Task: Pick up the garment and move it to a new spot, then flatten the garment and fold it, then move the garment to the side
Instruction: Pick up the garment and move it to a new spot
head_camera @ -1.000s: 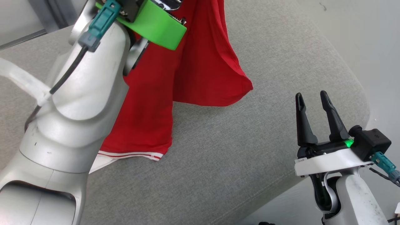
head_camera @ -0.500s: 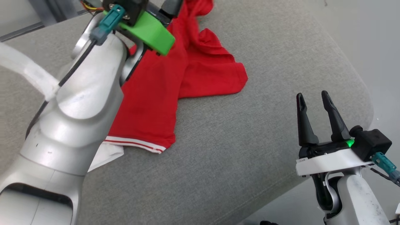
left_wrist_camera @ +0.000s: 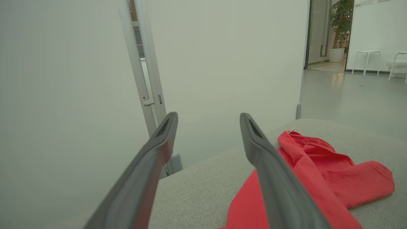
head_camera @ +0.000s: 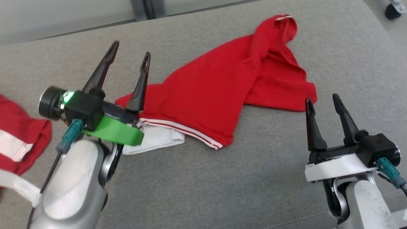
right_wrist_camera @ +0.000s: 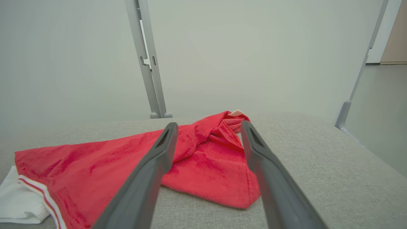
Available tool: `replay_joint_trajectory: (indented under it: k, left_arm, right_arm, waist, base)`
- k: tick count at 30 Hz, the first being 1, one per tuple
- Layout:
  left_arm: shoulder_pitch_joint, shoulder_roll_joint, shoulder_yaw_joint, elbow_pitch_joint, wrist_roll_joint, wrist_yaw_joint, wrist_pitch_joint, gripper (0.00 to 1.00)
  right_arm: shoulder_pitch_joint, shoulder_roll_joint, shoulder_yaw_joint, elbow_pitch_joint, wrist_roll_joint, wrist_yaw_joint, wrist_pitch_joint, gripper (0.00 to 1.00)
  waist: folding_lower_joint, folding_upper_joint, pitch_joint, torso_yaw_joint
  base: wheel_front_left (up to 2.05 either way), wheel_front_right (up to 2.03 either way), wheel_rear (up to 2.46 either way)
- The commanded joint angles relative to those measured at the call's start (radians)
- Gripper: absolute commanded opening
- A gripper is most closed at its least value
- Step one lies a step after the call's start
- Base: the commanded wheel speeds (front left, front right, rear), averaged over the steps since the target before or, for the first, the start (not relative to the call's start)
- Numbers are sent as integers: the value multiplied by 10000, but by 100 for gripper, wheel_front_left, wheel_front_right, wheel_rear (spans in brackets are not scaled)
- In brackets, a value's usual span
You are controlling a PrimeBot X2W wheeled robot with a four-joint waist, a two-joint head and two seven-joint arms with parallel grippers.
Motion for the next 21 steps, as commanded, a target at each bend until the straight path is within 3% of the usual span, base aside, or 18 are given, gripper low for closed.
replay_joint_trajectory:
  k: [1,5,9,14,21]
  left_arm:
    - [585,-94,220,-187,-96,137,0,100]
    - [2056,-559,997,-961,-106,447,0,100]
    - [3232,-1109,1668,-1466,112,473,0,100]
    - [3969,-1680,2349,-1698,562,222,0,100]
    - [4821,-2016,2390,-1631,1452,-260,3,100]
  right_arm:
    - [118,-34,-8,-17,-117,-14,-28,100]
    - [231,-35,153,-199,-153,-14,-28,100]
    - [319,-27,192,-407,-200,-14,-29,100]
    - [491,-32,223,-522,-88,-14,-28,100]
    - [675,-32,325,-453,270,-14,-28,100]
  waist:
    - [0,0,-908,1514]
    - [0,0,-1169,1902]
    - [0,0,-1302,2073]
    - [0,0,-1370,2090]
    - [0,0,-1431,1904]
  base:
    - [0,0,0]
    - [0,0,0]
    - [0,0,0]
    - [0,0,0]
    - [0,0,0]
